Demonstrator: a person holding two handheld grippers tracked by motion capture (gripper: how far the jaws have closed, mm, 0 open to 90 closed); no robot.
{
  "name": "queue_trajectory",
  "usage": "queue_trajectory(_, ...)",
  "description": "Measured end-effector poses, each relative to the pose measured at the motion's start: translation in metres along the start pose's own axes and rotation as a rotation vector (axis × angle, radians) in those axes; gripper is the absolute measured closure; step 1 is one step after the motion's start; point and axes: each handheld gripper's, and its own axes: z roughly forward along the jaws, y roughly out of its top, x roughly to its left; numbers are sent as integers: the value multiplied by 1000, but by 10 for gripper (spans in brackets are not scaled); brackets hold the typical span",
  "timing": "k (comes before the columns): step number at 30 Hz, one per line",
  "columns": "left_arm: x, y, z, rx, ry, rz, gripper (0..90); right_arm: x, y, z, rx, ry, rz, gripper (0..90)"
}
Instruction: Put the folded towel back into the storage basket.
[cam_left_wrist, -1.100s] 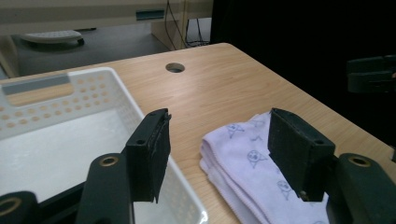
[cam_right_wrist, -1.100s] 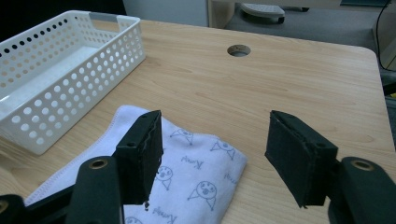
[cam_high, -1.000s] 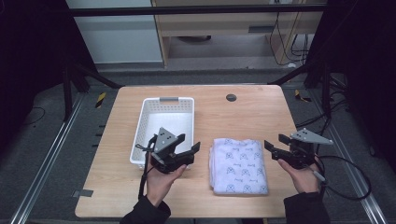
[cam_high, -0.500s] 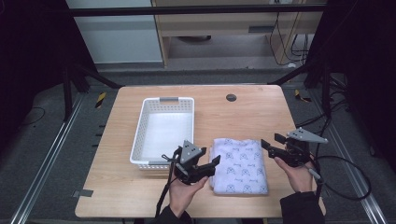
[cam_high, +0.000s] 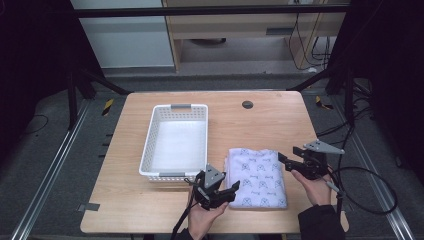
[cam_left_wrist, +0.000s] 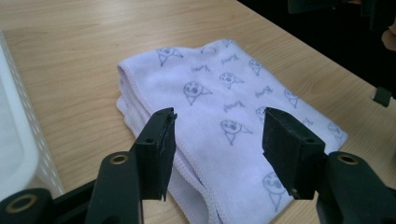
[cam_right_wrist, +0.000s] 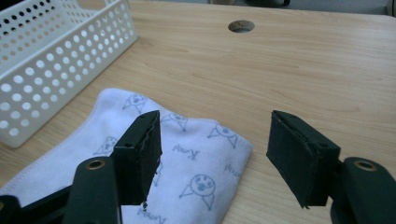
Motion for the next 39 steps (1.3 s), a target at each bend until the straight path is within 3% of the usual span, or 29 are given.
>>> queue_trajectory(4, -1, -10, 6, 30, 31, 7, 442, -1, -5, 8, 29, -7, -2, 352)
queue_trajectory(15, 5, -28, 23, 93, 28, -34, 421, 0, -22, 32, 113, -17, -10, 374)
queue_trajectory(26, 5, -39, 36, 149, 29, -31, 372, 0, -35, 57, 191, -38, -12, 408)
queue_trajectory(39, 6, -41, 44, 169, 6, -23, 382, -3, -42, 64, 221, -7, 60, 493)
